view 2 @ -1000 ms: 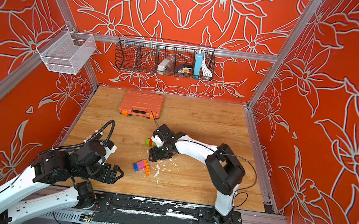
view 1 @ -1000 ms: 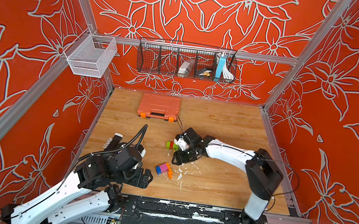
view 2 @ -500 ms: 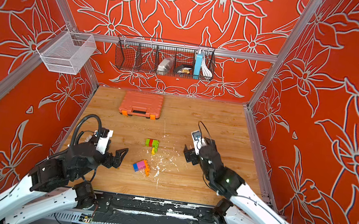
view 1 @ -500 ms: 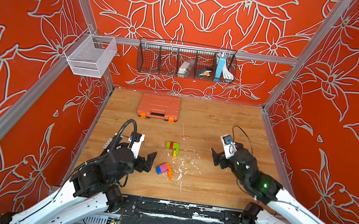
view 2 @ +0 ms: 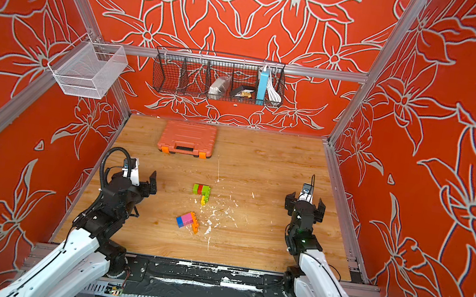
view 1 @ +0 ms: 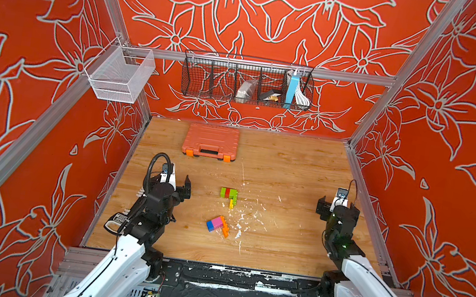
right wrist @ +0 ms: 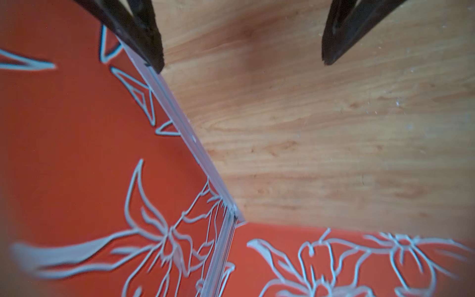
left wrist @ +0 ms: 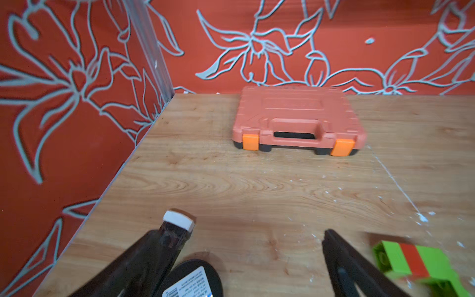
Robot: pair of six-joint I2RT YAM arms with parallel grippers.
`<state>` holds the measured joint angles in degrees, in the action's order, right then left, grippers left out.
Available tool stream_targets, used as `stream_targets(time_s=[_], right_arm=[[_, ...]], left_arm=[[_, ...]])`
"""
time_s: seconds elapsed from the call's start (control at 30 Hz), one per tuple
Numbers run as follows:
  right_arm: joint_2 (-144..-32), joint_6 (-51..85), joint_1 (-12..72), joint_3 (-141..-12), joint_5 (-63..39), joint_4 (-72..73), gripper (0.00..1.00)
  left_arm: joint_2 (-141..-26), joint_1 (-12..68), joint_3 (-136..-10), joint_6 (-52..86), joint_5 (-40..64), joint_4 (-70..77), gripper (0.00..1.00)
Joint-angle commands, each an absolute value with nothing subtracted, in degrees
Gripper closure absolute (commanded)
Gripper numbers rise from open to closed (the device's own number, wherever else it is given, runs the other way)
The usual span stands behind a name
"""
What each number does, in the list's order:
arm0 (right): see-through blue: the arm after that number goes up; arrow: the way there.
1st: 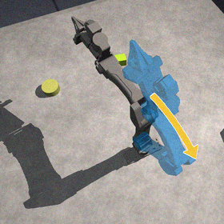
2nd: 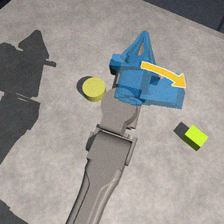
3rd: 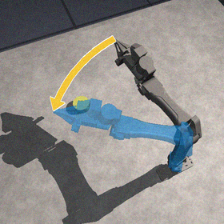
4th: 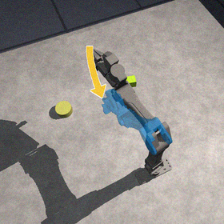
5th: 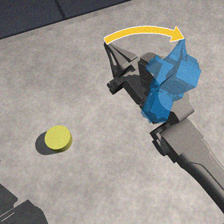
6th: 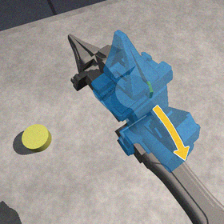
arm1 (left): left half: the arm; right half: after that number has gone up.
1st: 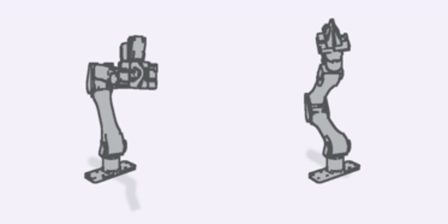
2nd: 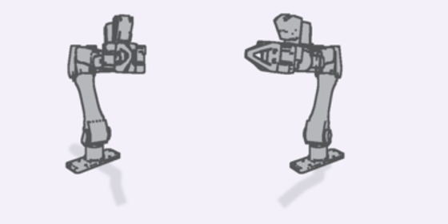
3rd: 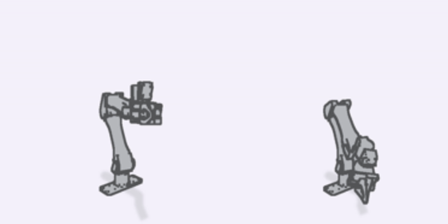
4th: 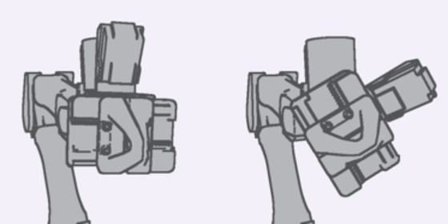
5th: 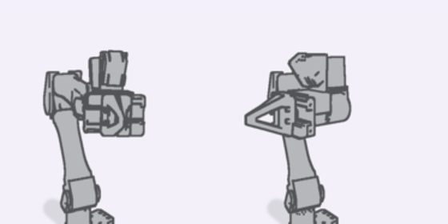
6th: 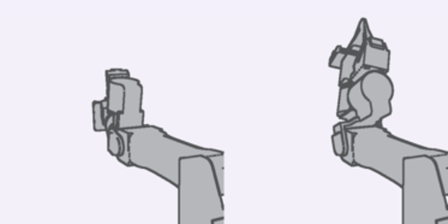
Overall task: Assemble the letter r with lego
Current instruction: Reset both arms
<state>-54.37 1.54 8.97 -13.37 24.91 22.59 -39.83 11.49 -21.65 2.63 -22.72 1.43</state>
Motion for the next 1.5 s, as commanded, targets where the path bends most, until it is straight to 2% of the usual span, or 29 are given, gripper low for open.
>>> stream_targets(time_s=[0.0,0.13,0.2,0.23,0.3,0.37,0.4,0.5,0.57,0.63,0.7,1.23,1.47], right_arm=[[-67.04,2.15,7.97,-17.09,20.98,34.68,0.02],[-77.73,-0.16,6.24,-19.81,16.91,40.27,0.02],[-82.57,-0.17,5.29,-16.31,15.69,52.18,0.02],[-82.69,-0.72,5.35,-16.11,14.84,53.74,0.02],[-80.89,-0.44,4.49,-17.30,11.85,47.21,0.02],[-81.75,-0.52,4.39,-17.13,11.61,50.10,0.02],[-80.42,-0.10,4.39,-18.07,11.98,46.04,0.02],[-81.34,-0.56,4.28,-17.62,11.65,48.38,0.02],[-81.00,-0.58,4.33,-17.81,11.65,47.21,0.02],[-80.87,-0.45,4.37,-17.94,11.60,46.77,0.02],[-81.10,-0.53,4.31,-17.84,11.62,47.39,0.02],[-80.90,-0.35,4.31,-18.19,11.53,46.32,0.02],[-80.95,-0.30,4.30,-18.17,11.51,46.32,0.02]], left_arm=[[-48.73,5.61,-19.73,5.11,-17.49,10.91,0.02],[-55.48,2.27,-17.33,4.04,-17.40,22.09,0.02],[-59.16,1.66,-15.04,3.60,-16.98,28.62,0.02],[-60.72,1.29,-14.31,3.73,-16.47,31.00,0.02],[-64.51,0.28,-14.59,3.38,-14.49,34.74,0.02],[-68.26,-0.30,-15.07,2.44,-10.79,38.43,0.02],[-71.38,-0.50,-14.30,2.55,-9.29,42.92,0.02],[-81.38,-0.58,-14.12,1.37,-6.88,53.05,0.02],[-80.27,-0.55,-18.52,1.44,-6.15,42.14,0.02],[-81.80,-0.63,-16.48,1.07,-5.99,48.78,0.02],[-80.53,-0.66,-18.12,1.16,-5.67,43.96,0.02],[-80.86,2.72,-16.61,-0.52,-10.86,47.18,0.02],[-81.08,2.55,-17.05,-0.62,-9.93,46.39,0.02]])
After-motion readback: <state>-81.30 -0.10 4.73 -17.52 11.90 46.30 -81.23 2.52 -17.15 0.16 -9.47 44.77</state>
